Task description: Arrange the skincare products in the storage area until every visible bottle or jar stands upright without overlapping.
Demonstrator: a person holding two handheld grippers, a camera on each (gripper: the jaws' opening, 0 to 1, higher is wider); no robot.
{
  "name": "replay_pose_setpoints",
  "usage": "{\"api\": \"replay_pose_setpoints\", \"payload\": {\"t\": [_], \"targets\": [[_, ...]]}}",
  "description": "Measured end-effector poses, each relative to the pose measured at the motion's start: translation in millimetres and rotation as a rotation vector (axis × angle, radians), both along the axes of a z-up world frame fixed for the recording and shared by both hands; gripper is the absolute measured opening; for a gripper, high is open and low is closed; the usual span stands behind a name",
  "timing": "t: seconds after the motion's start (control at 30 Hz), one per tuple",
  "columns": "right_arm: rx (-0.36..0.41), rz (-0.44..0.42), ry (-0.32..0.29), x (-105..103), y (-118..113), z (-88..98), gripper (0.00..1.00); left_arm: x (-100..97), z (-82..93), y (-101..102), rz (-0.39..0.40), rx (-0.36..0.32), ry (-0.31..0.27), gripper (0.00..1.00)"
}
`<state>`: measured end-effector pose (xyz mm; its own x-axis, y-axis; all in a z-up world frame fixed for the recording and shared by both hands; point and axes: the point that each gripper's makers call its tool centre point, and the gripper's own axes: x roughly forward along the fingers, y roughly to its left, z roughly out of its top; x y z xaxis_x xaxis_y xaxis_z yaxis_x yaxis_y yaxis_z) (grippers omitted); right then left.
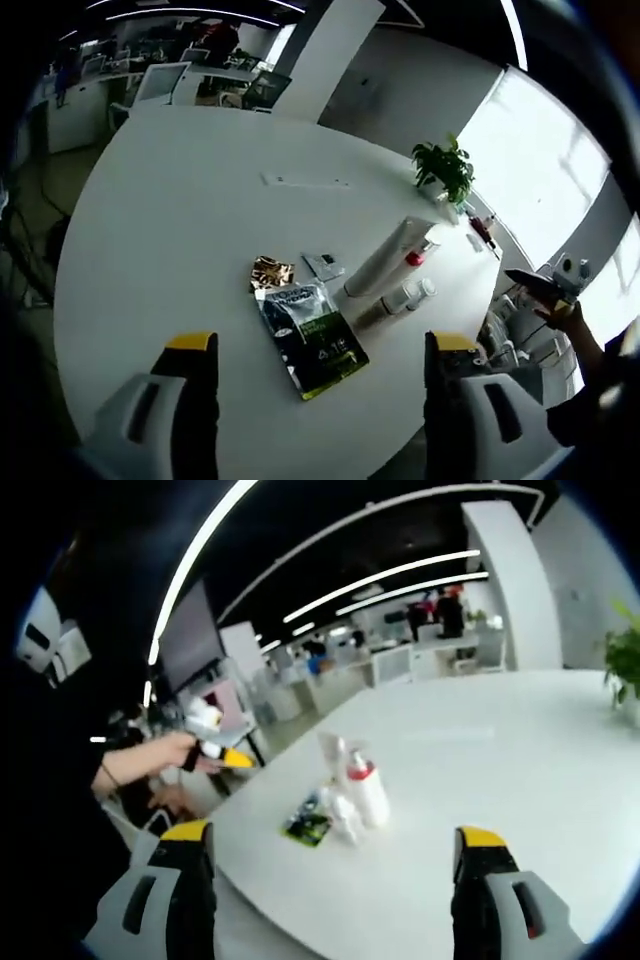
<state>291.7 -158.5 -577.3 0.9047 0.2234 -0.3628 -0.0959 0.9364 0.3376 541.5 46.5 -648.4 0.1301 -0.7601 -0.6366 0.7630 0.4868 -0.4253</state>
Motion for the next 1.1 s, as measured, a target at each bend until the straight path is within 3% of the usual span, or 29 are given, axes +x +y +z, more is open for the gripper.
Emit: {"api": "replay_pose_setpoints", "payload": {"t": [0.47, 0.63, 0.87, 1.1], "targets": [[0.035, -0.030, 0.041, 3, -7, -19.7, 0.99, 29.2, -39.9, -23, -0.015, 0.066, 0.026, 0.70], [0.044, -0.041, 0.045, 6, -13, -24.3, 0.99, 40.8, -48.8, -30, 0.012, 0.076, 0.018, 0.61], [0.076, -0.051, 0.022, 12, -14, -21.9, 0.99, 50.6, -69.9, -47, -0.006, 0.123, 0.004, 0.59], [0.084, -0.068, 0.042, 9, -22, -30.3, 0.99, 65.4, -92.5, -61, -0.016, 0.164, -0.012, 0.55]]}}
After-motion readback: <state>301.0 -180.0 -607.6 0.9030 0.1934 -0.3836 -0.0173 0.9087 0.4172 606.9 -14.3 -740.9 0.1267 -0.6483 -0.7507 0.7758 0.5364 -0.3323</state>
